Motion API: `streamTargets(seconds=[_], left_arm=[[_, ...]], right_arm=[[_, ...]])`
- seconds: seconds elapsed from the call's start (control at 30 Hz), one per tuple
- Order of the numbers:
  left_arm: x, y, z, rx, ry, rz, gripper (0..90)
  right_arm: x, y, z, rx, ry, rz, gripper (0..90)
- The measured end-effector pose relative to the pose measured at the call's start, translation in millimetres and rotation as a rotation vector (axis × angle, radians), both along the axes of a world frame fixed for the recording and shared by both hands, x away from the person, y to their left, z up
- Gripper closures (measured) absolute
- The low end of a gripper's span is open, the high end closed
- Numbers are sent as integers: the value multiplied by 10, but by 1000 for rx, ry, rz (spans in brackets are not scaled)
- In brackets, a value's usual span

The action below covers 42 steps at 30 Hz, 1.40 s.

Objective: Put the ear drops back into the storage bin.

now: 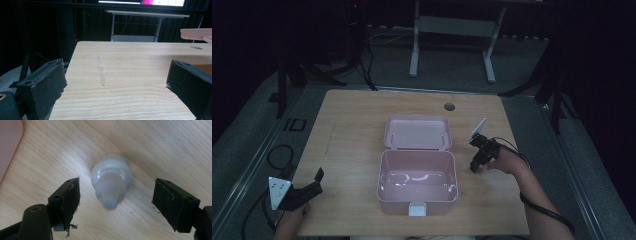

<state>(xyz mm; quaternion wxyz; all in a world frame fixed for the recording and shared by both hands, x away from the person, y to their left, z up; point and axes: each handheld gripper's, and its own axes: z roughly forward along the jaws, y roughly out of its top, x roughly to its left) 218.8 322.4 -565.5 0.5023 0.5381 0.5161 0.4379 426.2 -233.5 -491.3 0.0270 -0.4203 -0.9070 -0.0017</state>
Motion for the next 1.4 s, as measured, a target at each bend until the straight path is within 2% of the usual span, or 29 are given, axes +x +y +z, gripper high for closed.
streamTargets(seconds=[0.1, 0.17, 0.4, 0.47, 0.73, 0.8, 1.0, 1.17, 1.4], left_arm=[[0, 0, 0, 0, 0, 0, 24], [0, 0, 0, 0, -1, 0, 24], [0, 0, 0, 0, 0, 0, 24], [1, 0, 0, -1, -1, -1, 24], [1, -1, 0, 0, 0, 0, 24], [1, -1, 0, 1, 1, 0, 24], [1, -3, 1, 2, 1, 0, 24], [2, -1, 1, 2, 3, 1, 24], [2, -4, 1, 2, 2, 1, 24]], right_arm=[[37, 32, -40, -9, 3, -2, 245], [60, 44, -70, -18, 2, -1, 297], [124, 89, -118, -13, -3, -26, 375], [130, 105, -126, -17, 5, -12, 423], [113, 150, -203, -45, 26, 19, 498], [104, 155, -201, -35, 32, 33, 575], [60, 176, -176, -64, 19, 104, 593], [-14, 150, -103, -63, -11, 200, 593], [-164, 110, -87, -86, -18, 347, 594]])
